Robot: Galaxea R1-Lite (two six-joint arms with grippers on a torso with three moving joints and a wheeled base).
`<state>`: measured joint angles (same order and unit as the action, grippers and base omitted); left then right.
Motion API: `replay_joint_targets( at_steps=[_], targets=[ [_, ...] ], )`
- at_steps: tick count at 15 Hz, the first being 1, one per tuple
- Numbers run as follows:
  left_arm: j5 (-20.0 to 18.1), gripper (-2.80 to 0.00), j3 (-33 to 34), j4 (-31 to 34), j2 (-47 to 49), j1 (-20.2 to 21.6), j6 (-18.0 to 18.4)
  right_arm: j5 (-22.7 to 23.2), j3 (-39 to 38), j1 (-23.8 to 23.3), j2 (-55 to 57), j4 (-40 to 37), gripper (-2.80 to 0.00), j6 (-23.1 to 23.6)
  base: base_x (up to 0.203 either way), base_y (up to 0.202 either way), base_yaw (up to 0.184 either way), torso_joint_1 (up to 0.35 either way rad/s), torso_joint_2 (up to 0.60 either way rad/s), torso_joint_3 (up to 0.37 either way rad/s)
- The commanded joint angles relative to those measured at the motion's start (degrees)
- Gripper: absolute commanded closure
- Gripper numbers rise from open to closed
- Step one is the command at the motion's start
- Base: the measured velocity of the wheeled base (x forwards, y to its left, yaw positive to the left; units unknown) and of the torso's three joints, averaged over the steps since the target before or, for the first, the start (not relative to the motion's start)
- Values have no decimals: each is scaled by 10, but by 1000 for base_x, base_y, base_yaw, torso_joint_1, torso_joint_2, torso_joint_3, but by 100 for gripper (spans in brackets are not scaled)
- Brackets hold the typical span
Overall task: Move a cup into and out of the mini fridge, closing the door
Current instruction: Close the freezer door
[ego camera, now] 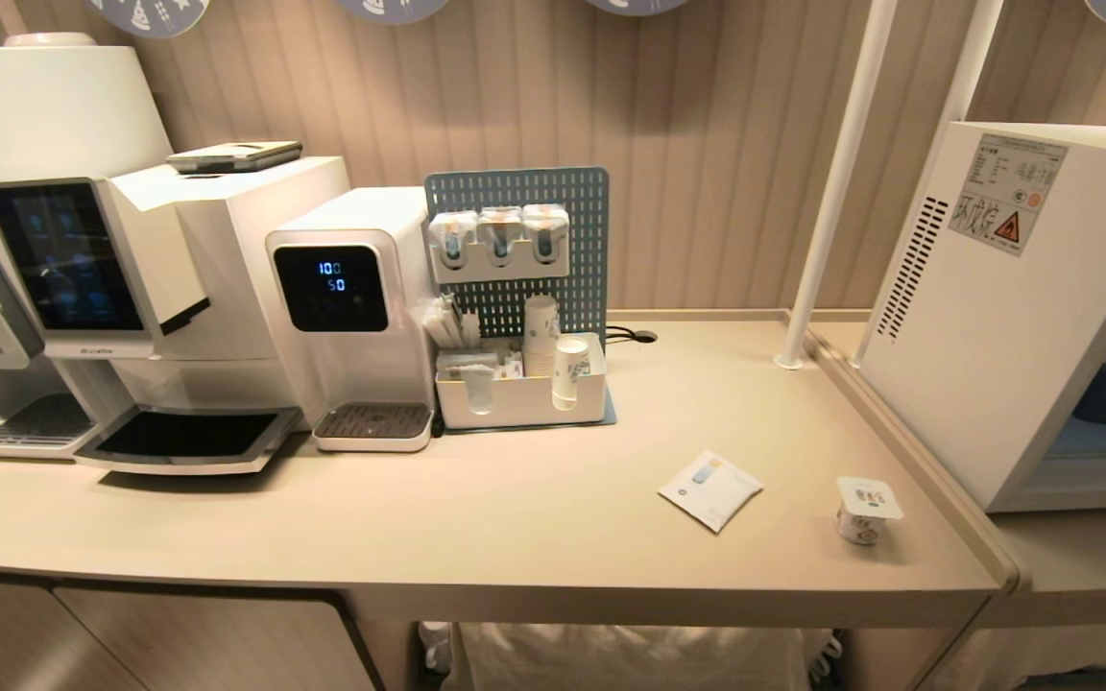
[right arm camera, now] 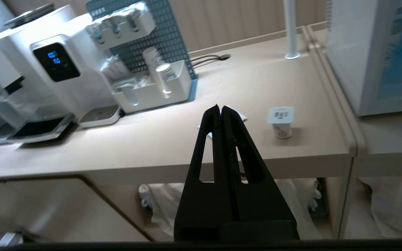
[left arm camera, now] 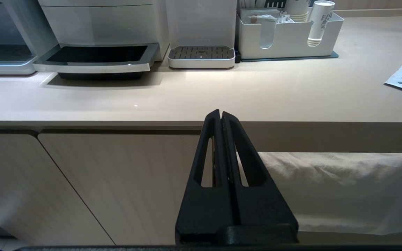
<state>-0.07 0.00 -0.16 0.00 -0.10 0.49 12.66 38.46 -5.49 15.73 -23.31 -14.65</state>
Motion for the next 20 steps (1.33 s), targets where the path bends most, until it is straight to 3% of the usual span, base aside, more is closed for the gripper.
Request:
replay_joint_targets(
  at_steps=[1,4,7,11,14,16,17,20],
  targets=[
    [0,0,0,0,0,0,1,33,-1,0,2,-2,0,0,0,0,0,0,0,0],
    [0,0,0,0,0,0,2,56,-4,6,2,-9,0,1,0,0,0,0,0,0],
    [0,0,0,0,0,0,1,37,-7,77,-12,-15,0,1,0,0,0,0,0,0],
    [0,0,0,0,0,0,2,-2,-93,60,-141,11,0,30,0,0,0,0,0,0],
    [0,0,0,0,0,0,1,-86,-248,57,-158,177,0,66,0,0,0,0,0,0],
    [0,0,0,0,0,0,1,-107,-357,56,-157,299,0,115,0,0,0,0,0,0],
    [0,0,0,0,0,0,1,-114,-385,56,-157,316,0,133,0,0,0,0,0,0],
    [0,0,0,0,0,0,1,-126,-376,56,-156,214,0,156,0,0,0,0,0,0]
  ],
)
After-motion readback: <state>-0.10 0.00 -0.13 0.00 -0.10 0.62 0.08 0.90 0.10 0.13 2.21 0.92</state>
